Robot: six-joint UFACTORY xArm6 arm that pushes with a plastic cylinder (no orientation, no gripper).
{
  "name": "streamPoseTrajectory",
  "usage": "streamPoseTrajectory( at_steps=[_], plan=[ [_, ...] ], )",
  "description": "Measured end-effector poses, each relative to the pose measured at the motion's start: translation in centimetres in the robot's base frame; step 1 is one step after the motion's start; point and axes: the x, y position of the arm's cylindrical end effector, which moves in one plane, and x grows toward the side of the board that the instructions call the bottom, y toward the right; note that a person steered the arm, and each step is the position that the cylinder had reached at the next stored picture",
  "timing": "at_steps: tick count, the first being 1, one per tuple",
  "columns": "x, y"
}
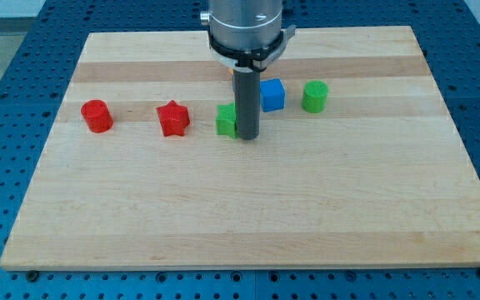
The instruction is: Move the green star to the right side of the red star
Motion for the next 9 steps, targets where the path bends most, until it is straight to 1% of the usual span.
streamPoseTrajectory(
  at_steps=[1, 6, 9],
  plan=[
    [-0.8, -0.1],
    [-2.0, -0.8],
    [-2.9, 0.3]
  ],
)
